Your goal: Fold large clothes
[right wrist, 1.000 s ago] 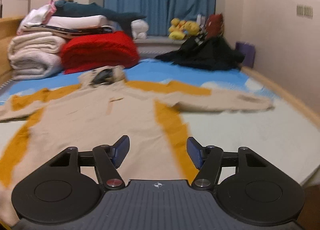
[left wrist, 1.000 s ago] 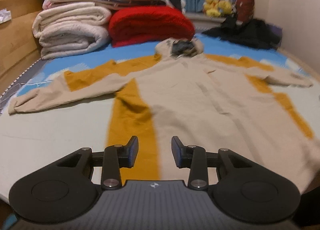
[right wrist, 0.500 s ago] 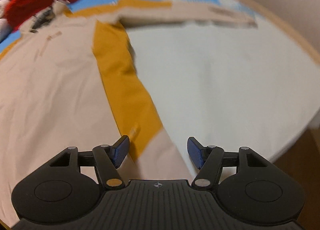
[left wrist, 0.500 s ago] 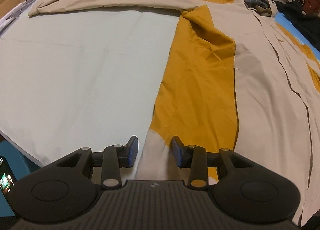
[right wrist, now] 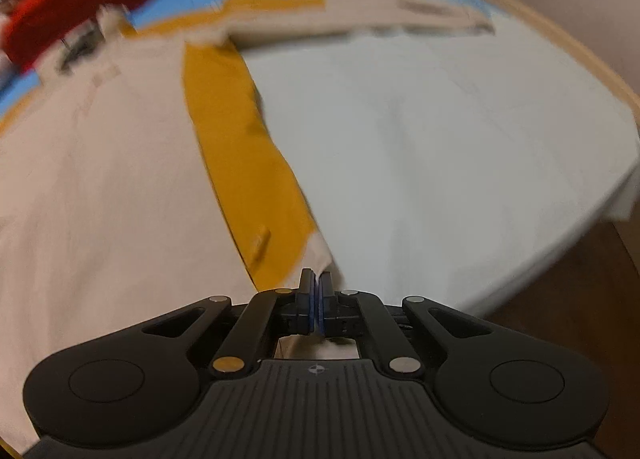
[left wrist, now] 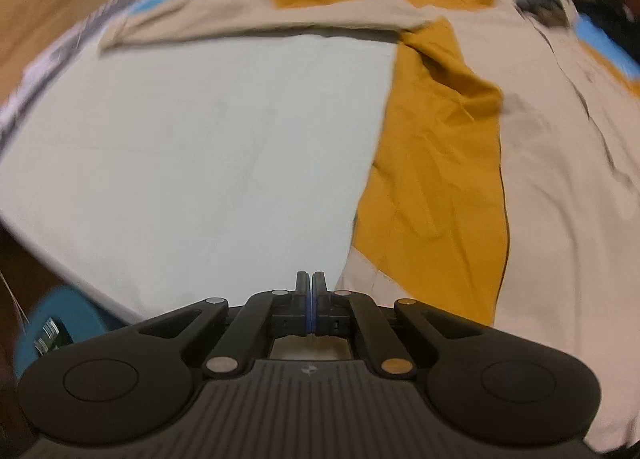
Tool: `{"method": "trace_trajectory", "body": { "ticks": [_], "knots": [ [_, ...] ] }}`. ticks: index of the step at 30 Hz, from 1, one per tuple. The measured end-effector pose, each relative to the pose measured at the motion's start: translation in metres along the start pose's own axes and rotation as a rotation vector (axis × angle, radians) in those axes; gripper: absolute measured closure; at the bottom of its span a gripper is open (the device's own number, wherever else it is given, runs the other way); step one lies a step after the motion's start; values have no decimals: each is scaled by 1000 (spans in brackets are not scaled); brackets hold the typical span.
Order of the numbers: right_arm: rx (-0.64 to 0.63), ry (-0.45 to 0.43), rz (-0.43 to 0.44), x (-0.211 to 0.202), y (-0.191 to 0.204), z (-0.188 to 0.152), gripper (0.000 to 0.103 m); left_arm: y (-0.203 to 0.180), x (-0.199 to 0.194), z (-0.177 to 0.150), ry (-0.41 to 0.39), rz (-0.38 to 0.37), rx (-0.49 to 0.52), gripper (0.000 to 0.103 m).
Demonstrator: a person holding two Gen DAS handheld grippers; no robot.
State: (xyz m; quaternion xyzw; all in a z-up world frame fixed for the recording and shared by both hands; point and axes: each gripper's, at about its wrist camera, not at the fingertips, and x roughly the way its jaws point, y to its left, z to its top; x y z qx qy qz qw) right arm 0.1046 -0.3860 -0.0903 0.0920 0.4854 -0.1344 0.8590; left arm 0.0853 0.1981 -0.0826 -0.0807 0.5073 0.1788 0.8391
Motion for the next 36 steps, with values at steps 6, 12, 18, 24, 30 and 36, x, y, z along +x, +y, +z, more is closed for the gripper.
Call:
{"method": "trace_trajectory", "body": {
  "ticks": [6,12,18,24,30,36],
  "knots": [
    [-15,7,-24,2,-1,-7,103,-13,-18,-4,-68,-87,57,61],
    [29,-23,-7,0,-3,-6,86,1,11,-3,42,-99,-65,63],
    [56,-8,14,14,-3,-5,52,-4,12,-4,25,-118,-27,103],
    [12,-25,27,8,5,-2,103,-4,-16,-5,-56,-106,-22,103],
    [25,24,-43,5,-2,-5,103,-24,-5,-14,14,50,109,101],
    [-3,-136,-98,-16,8,0,95,-54,-48,-16,-248,-99,251,78]
  ]
}}
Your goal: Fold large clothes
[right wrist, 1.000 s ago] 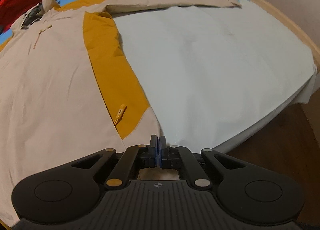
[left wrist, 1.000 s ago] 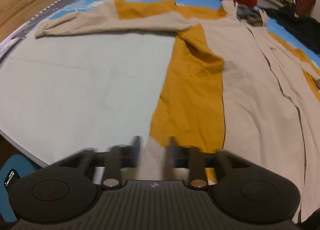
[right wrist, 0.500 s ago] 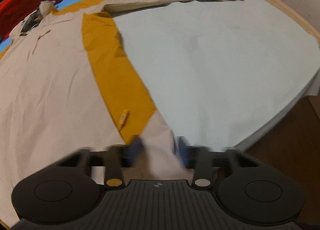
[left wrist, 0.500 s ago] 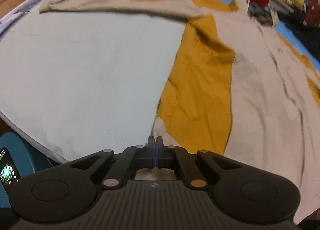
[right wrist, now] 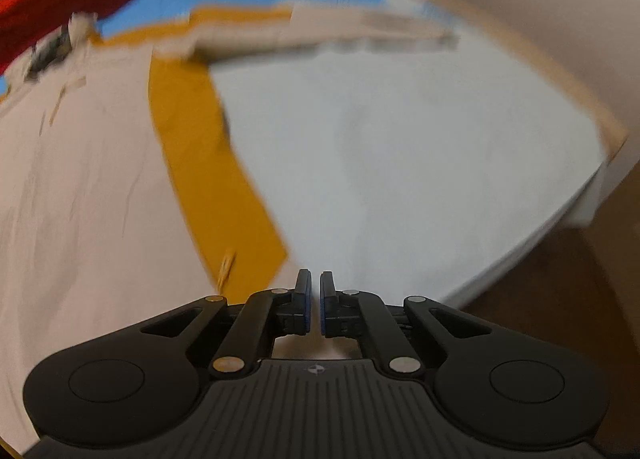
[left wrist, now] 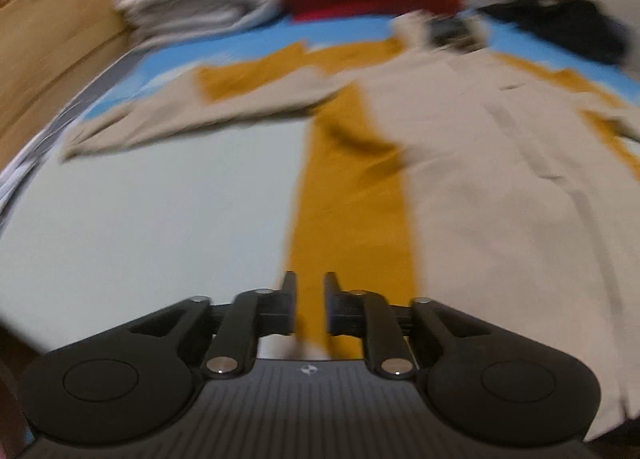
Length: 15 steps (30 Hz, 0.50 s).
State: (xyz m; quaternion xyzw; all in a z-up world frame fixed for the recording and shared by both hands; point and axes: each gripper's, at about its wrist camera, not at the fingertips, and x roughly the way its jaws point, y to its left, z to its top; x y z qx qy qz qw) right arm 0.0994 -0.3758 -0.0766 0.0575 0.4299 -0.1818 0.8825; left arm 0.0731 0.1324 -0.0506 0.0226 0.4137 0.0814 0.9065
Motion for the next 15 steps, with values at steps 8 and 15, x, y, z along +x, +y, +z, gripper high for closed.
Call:
{"method": "trace_trajectory", "body": {
  "ticks": [8,15],
  "knots": [
    [-183,101,252,11,48,-7,80,-4,35,-27,253,-103,-61,60],
    [-208,34,215,-3,56,-4,80,-11,25,-31,218,-109,-54,40]
  ]
}}
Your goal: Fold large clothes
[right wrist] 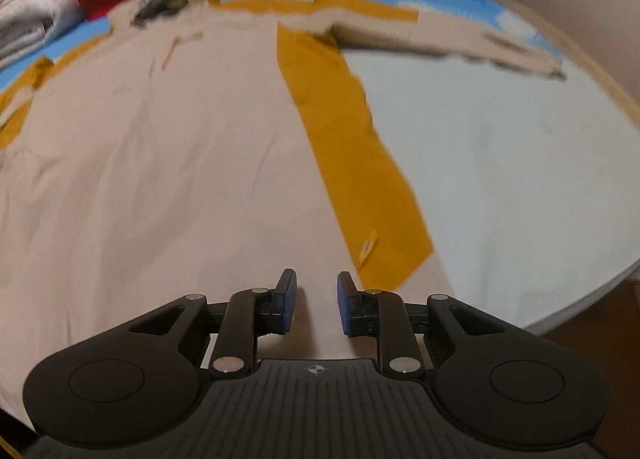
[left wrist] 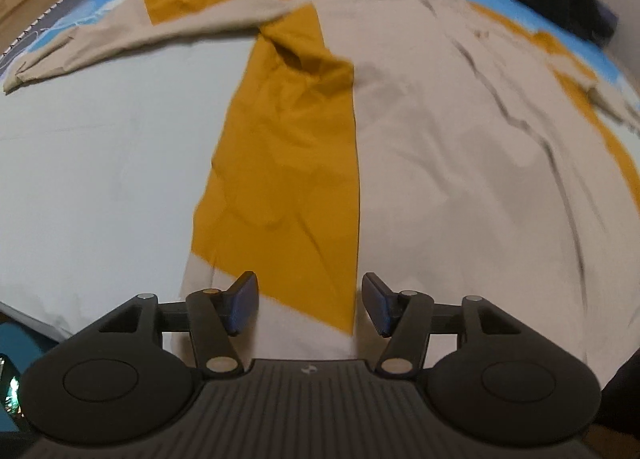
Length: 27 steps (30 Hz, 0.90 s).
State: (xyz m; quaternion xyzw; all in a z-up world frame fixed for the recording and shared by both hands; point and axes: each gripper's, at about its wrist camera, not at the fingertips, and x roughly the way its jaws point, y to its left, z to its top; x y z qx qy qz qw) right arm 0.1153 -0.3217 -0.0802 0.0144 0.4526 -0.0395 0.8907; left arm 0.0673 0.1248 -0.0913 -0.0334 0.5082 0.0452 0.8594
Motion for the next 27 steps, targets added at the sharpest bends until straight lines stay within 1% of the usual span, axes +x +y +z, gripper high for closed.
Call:
{"method": "trace_trajectory", "body": {
  "ticks": [1,2,4,6,8,10,11,14,17,20,21,23,27],
  "knots": [
    [-6,-27,-6,-4,1,2,80,-4,5,12,0,10,3,40],
    [-9,-56,-7,-7,3,3,80,-6,3,12,-19,9,0,40],
    [-10,-119,8,-17,10,8,80,-8,-8,22,-95,0,-14,39],
    [-19,-193,31,-30,17,15,79,-10,-20,28,-186,-4,-28,27],
    [-28,-251,53,-41,23,20,76,-15,-37,29,-286,2,-32,22],
    [-31,-290,76,-50,28,24,70,-25,-50,33,-374,22,-11,21],
    [-30,-299,82,-51,30,26,70,-30,-57,33,-418,34,4,21],
    [-29,-318,97,-52,35,33,66,-48,-77,33,-524,31,50,21],
    [-32,-328,96,-52,41,39,65,-64,-94,33,-586,12,91,21],
    [-25,-342,85,-54,46,43,60,-80,-110,46,-602,-18,125,21],
    [-21,-345,83,-54,46,46,59,-86,-118,53,-615,-22,134,22],
    [-20,-347,89,-56,49,50,59,-96,-132,71,-640,3,140,22],
    [-8,-348,100,-56,51,58,59,-112,-162,118,-693,30,109,22]
  ]
}}
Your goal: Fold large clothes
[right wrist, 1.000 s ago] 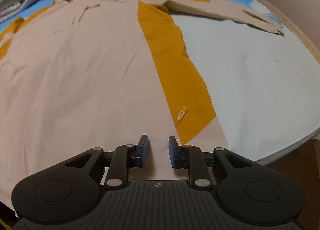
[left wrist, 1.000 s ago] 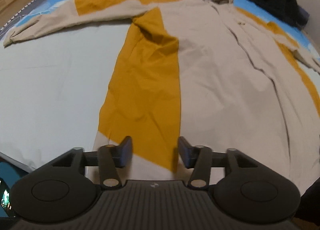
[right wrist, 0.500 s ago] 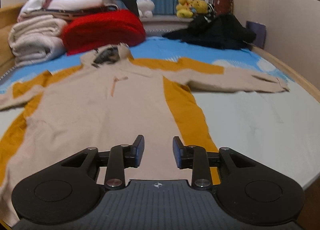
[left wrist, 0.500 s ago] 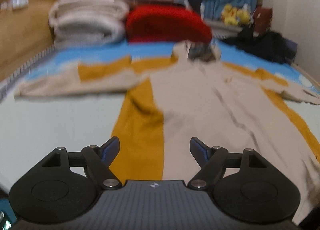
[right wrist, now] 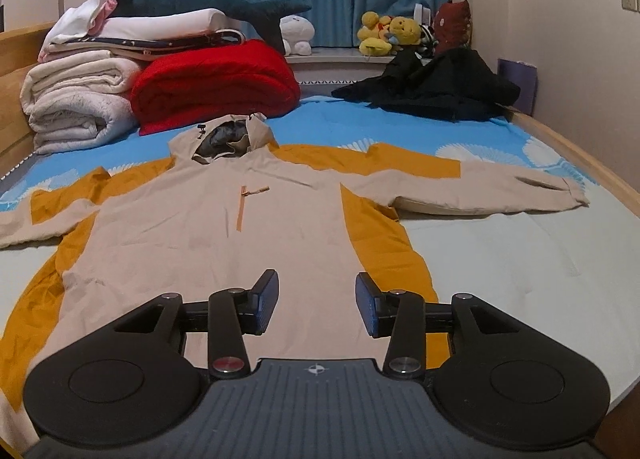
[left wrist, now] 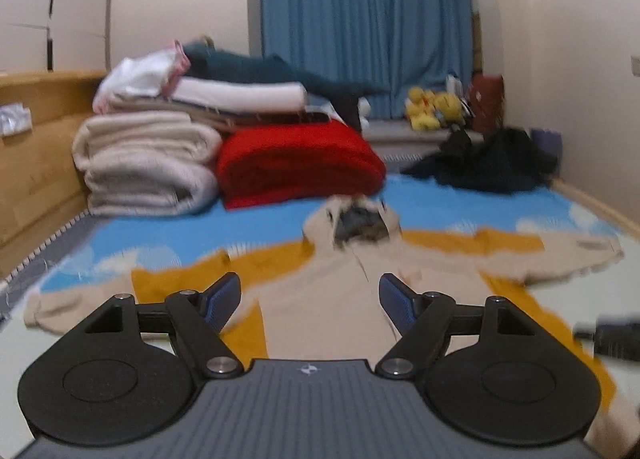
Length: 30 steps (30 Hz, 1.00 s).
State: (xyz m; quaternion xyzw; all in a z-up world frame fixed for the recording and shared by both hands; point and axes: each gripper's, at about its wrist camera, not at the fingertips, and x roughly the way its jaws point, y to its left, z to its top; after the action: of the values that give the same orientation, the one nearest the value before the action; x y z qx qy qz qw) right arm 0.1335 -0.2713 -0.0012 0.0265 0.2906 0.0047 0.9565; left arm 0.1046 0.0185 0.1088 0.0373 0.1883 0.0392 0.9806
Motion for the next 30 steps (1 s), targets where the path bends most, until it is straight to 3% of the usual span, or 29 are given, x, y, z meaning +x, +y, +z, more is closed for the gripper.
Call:
{"method": "trace_trajectory", "body": {
  "ticks": [7,11,14,16,18,19,21,26,30],
  "knots": [
    [73,23,5,4,4,14,59,2,58,57,-39,-14,-1,22],
    [44,-11,-11,1,18,22,59,16,104,59,-52,-27,-7,22],
    [44,-36,1,-6,24,26,59,33,133,34,-61,-14,-9,23],
    [23,-69,6,-11,29,30,59,43,158,15,14,2,-26,33],
    [-35,-100,-5,-15,38,33,59,52,184,10,95,9,-53,51],
    [-63,-109,-7,-15,44,36,59,58,194,9,102,13,-76,54],
    [-88,-117,22,-16,54,44,61,72,208,13,108,10,-117,72],
    [-94,-186,123,-14,84,91,70,96,218,18,110,33,-168,72],
    [-76,-258,201,5,105,140,84,97,223,2,149,63,-131,72]
  ]
}}
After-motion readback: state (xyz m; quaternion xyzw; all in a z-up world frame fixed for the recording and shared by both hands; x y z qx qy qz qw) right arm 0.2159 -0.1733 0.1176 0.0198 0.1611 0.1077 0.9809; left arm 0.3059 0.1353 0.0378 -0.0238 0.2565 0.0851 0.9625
